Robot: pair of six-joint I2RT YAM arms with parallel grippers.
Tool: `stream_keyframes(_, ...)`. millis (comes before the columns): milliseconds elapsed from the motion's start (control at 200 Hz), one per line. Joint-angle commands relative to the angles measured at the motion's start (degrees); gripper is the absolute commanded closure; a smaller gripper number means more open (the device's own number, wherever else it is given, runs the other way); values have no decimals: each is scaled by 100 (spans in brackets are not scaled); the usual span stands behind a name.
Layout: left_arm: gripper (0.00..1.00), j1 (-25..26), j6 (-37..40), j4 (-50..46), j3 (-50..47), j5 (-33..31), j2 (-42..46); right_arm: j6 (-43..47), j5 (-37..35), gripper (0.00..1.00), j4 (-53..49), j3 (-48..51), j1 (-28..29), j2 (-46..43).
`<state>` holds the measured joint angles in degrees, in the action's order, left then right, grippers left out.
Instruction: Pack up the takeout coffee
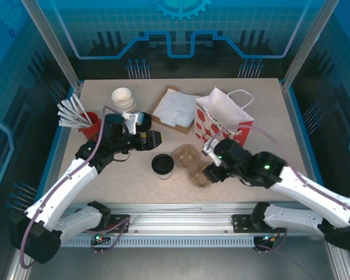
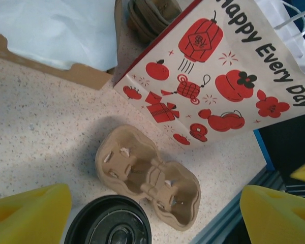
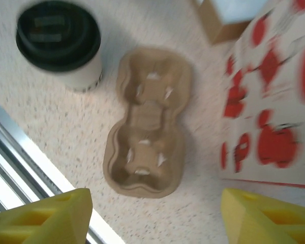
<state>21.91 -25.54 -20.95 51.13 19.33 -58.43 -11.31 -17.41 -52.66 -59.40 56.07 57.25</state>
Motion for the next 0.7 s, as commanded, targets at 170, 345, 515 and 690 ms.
stream_keyframes(170,1,-412,100,-412,-256,448,69,-386,56,31,1031,74,-5,1772)
stream_keyframes(345,1,-599,188,-621,-295,219,162,-355,534,34,1184,-1,-502,2385)
stream_keyframes(515,1,-600,214,-700,-277,18,244,-312,861,38,1190,-101,-799,2866)
stream_keyframes(690,1,-600,206,-666,-262,24,236,-223,985,42,1222,-304,-875,3265)
